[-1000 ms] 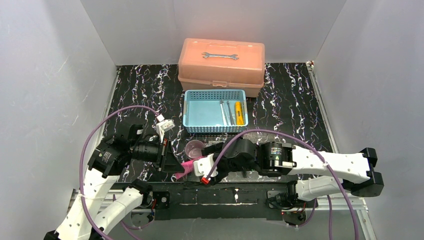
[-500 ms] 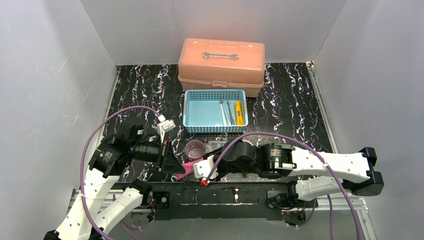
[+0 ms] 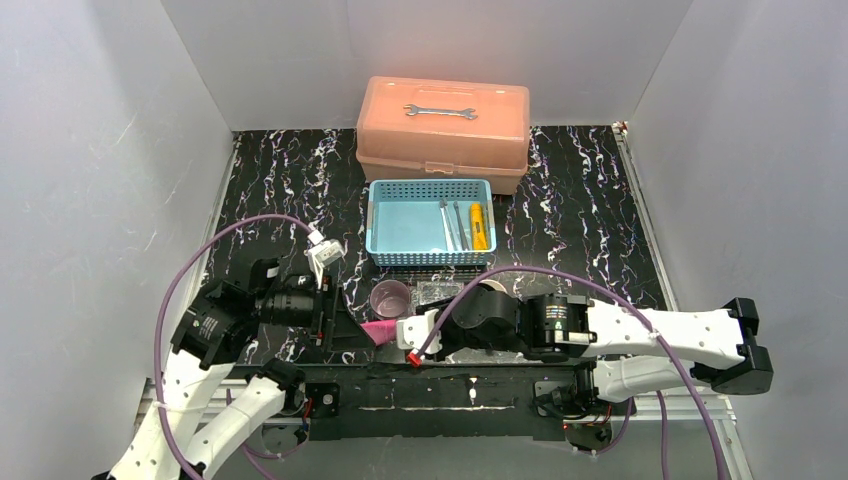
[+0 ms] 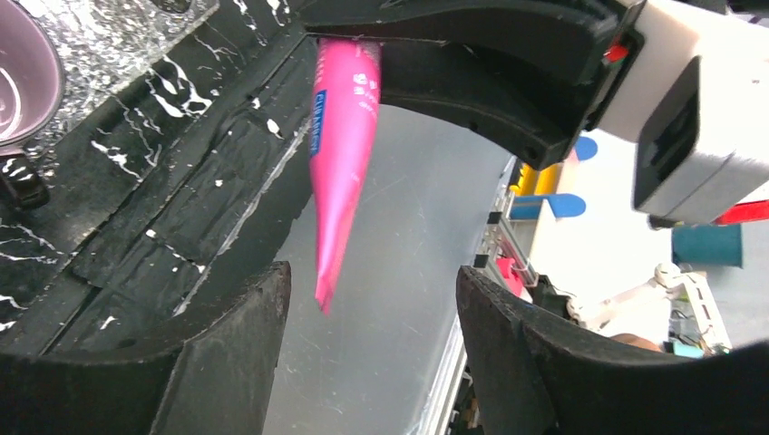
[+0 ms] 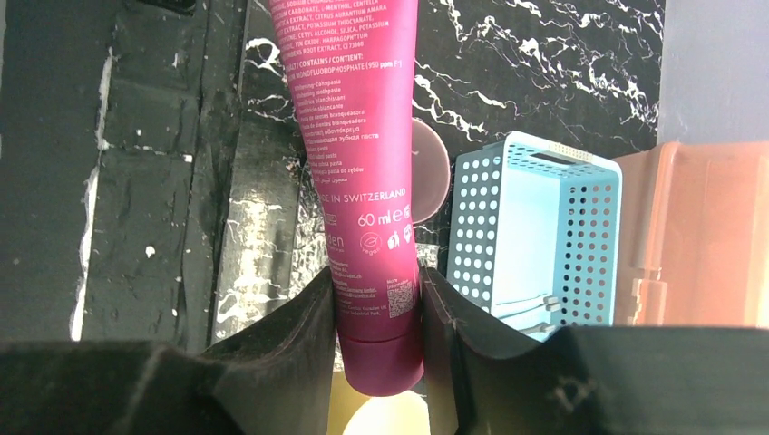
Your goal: Prepare toiletry sets of a toothbrush and toothpaste on the tray
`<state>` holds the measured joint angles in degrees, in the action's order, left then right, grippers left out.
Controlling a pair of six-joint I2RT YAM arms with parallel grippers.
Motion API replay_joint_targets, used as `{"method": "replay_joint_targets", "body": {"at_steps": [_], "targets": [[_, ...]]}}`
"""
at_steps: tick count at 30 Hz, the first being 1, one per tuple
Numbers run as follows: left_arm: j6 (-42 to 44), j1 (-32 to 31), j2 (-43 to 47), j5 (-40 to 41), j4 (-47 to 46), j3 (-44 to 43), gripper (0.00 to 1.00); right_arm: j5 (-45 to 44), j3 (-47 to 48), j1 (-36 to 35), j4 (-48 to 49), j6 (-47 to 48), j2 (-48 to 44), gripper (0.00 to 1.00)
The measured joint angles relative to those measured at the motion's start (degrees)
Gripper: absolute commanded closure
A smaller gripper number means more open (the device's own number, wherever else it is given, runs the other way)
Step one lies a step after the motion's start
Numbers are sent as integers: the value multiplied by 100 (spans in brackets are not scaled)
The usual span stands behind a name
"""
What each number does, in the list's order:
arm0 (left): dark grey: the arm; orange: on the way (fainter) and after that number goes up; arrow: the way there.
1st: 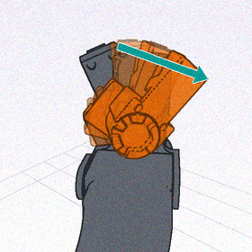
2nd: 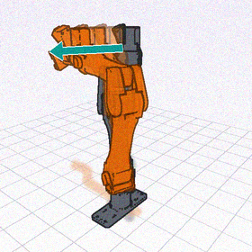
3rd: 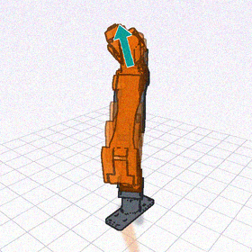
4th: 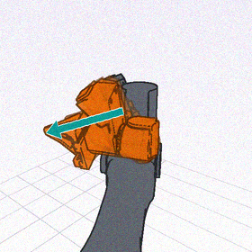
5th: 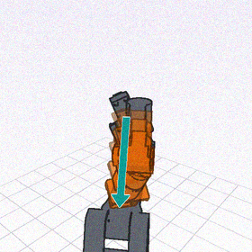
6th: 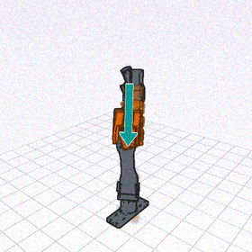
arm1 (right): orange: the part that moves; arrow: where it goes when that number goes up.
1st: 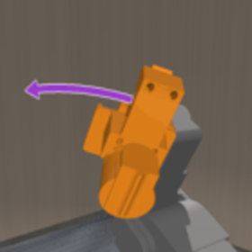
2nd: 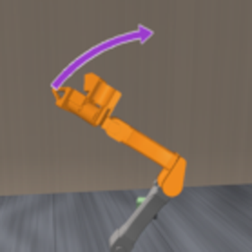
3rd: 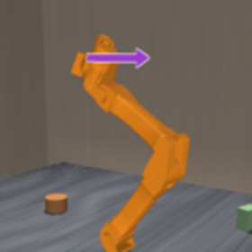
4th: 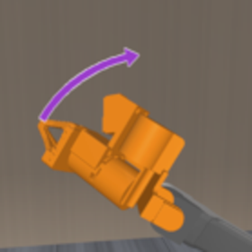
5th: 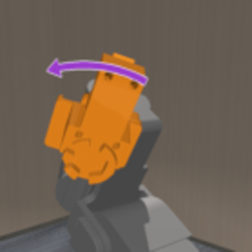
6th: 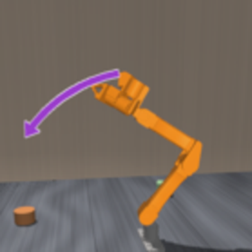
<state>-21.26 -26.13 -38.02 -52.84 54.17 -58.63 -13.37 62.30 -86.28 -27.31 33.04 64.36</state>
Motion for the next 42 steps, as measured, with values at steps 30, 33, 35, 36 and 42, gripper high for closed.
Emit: {"method": "replay_joint_targets", "body": {"at_steps": [30, 33, 35, 36, 42], "targets": [[-1014, -15, 1781, 2122, -1528, 654, 25, -616, -1154, -151, 2549, -2883, -197, 84], [-1163, -15, 1781, 2162, -1672, 654, 31, -693, -1257, -199, 2739, -3014, -173, 84], [-1259, -15, 1781, 2188, -1775, 654, 37, -769, -1261, -232, 2846, -3088, -116, 84], [-1303, -15, 1781, 2199, -1814, 654, 39, -815, -1261, -251, 2909, -3121, -85, 84], [-1434, -15, 1720, 2194, -1906, 654, 49, -1082, -1283, -372, 3174, -3174, -35, 84]]}}
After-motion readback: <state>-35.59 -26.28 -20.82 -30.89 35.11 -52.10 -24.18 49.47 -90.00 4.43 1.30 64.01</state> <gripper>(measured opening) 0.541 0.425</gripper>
